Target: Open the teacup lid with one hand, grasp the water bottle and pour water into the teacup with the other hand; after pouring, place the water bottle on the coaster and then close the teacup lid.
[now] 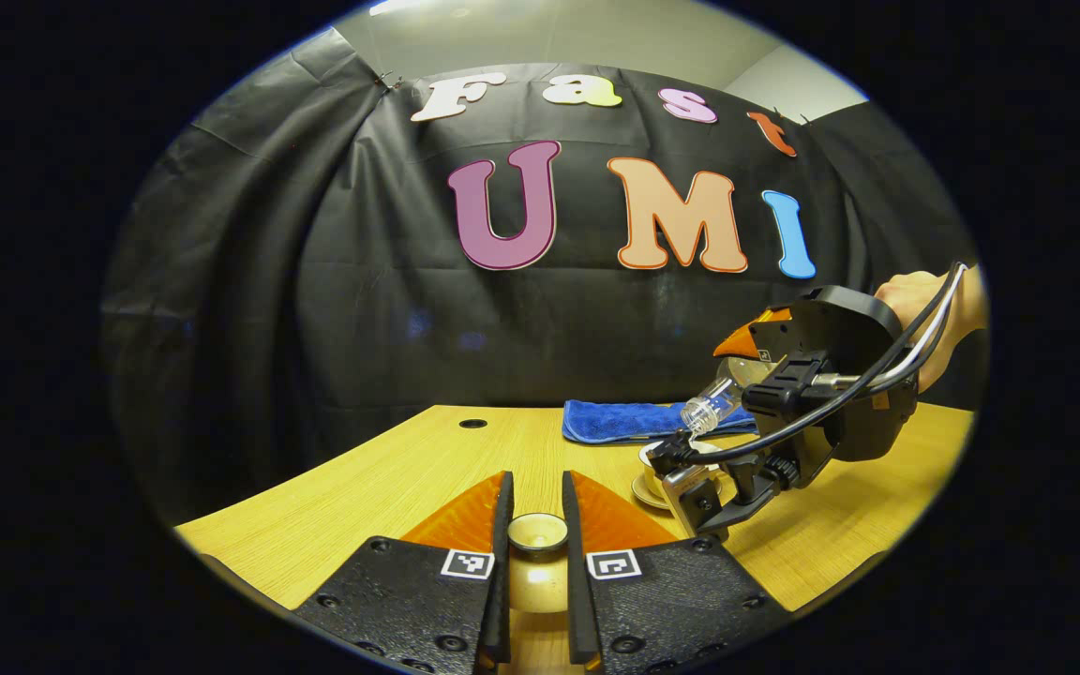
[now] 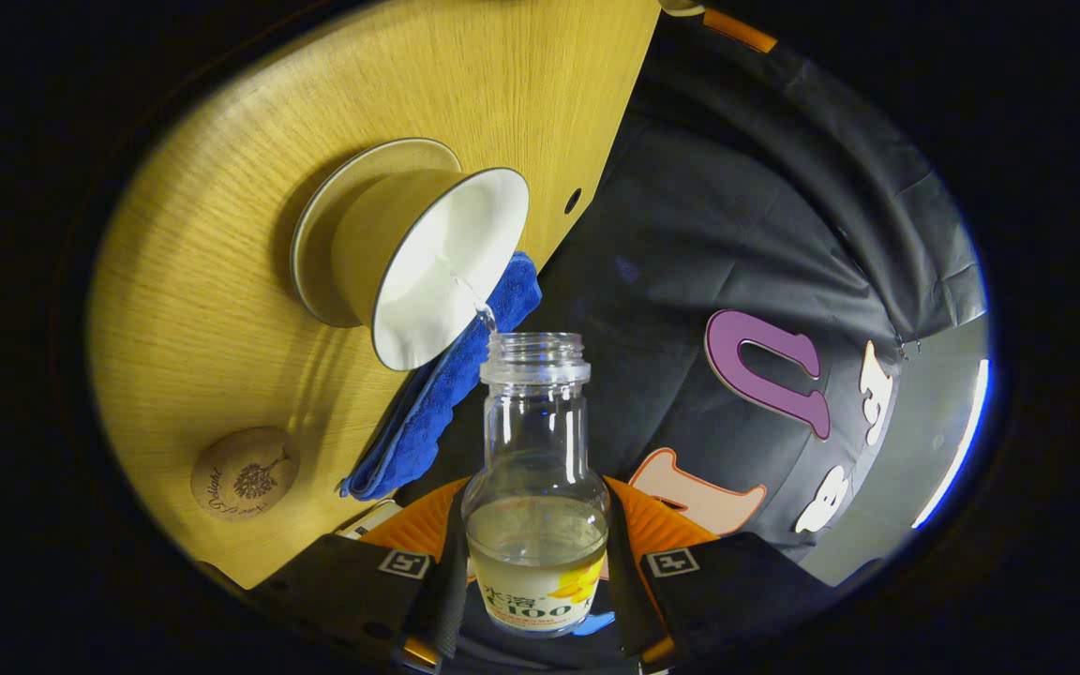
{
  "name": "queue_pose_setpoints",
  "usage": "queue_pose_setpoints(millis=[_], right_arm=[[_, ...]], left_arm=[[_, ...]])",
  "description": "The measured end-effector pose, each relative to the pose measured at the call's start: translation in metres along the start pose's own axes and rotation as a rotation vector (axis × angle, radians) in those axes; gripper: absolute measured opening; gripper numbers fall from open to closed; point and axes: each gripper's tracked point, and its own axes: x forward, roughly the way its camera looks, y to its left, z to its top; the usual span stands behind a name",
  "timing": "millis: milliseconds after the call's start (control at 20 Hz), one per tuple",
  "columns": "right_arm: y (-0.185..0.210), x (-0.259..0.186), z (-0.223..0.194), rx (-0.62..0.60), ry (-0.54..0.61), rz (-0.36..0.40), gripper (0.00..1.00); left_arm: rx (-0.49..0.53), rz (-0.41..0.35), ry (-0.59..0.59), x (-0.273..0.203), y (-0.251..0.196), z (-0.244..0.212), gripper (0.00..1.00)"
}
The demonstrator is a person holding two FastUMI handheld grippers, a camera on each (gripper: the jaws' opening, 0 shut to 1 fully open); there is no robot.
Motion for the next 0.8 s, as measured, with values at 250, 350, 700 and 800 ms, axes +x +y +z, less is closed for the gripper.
queue_pose_setpoints(millis=[250,350,700,800], right_arm=[[-0.0028,-0.0013,0.0028,-0.028,-0.010,-0.003,0.68],[-0.0012,-0.0030,0.0040,-0.033,-0.014,0.005,0.68],[-0.0001,-0.0041,0.0048,-0.042,-0.014,0.008,0.68],[-0.0008,-0.0033,0.0048,-0.036,-0.014,0.009,0.68]], left_arm=[[-0.001,0.001,0.000,-0.0001,0.0007,-0.0002,0.21],[-0.001,0.001,0.000,-0.0006,0.0013,-0.0003,0.22],[-0.001,0.001,0.000,0.0003,0.0010,0.0000,0.22],[-0.001,0.001,0.000,-0.0002,0.0011,0.0002,0.21]])
